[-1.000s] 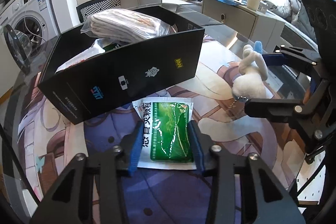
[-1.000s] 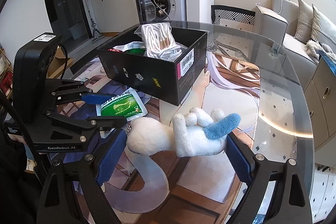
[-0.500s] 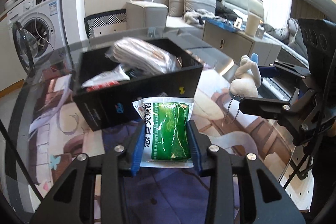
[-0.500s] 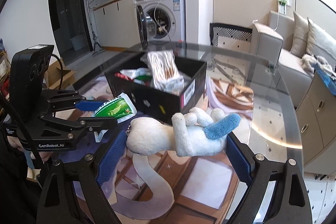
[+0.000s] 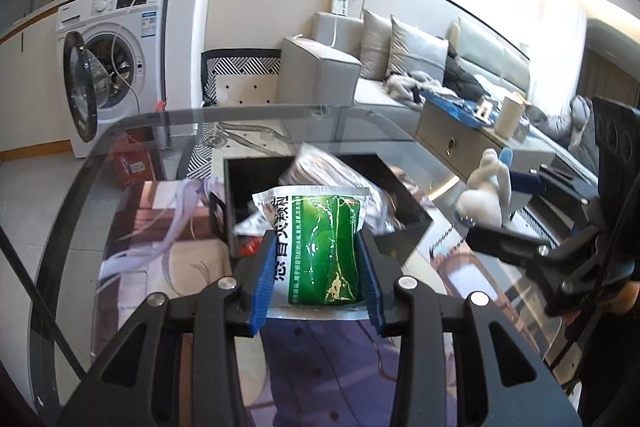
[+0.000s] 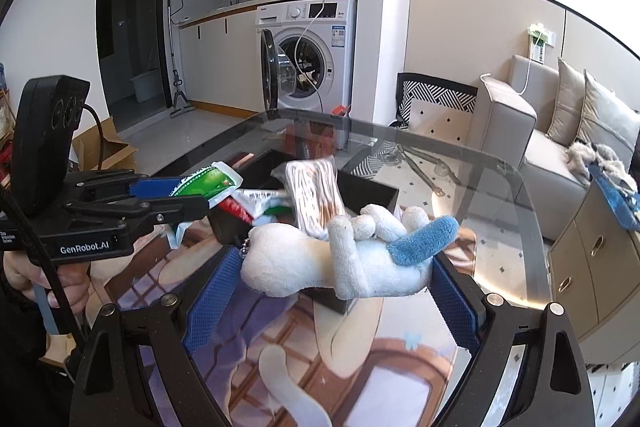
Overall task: Organize soft objects
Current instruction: 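Lower the green packet into the box with the left gripper while the right gripper lowers the plush toy in, then open both grippers and withdraw them from the box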
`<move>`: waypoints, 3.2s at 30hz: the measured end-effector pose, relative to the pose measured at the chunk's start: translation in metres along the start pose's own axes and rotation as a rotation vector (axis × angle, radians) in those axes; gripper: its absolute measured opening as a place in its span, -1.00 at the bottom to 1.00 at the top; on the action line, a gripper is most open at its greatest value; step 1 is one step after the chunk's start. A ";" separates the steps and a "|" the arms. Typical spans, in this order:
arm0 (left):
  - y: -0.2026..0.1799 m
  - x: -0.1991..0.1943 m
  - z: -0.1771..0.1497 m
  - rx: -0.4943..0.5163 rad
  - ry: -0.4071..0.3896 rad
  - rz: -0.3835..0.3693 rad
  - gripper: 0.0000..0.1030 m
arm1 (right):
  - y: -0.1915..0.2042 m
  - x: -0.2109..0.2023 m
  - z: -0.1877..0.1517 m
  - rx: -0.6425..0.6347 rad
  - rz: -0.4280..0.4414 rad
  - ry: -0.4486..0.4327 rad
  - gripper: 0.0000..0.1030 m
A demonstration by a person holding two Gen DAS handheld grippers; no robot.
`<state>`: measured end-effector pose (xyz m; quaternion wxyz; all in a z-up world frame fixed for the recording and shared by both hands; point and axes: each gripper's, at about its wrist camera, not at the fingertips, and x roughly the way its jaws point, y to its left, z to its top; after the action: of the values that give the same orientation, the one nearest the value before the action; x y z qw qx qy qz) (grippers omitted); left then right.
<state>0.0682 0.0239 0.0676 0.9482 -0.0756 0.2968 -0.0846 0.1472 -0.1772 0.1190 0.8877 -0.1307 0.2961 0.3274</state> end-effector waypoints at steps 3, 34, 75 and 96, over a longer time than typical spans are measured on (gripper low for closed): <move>0.007 0.003 0.007 -0.018 -0.011 0.014 -0.28 | 0.002 0.006 0.010 -0.016 -0.002 -0.006 0.80; 0.026 0.078 0.033 -0.069 0.049 0.047 -0.27 | 0.003 0.115 0.039 -0.205 0.053 0.127 0.80; 0.025 0.051 0.021 -0.012 0.022 0.086 0.59 | -0.021 0.049 0.025 -0.064 0.039 -0.027 0.99; 0.023 0.023 -0.022 0.027 -0.097 0.177 1.00 | 0.004 0.030 -0.006 0.093 -0.049 -0.152 0.99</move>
<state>0.0769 0.0396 0.0322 0.9661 -0.0404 0.2549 -0.0006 0.1603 -0.1617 0.0952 0.9204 -0.0713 0.2394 0.3006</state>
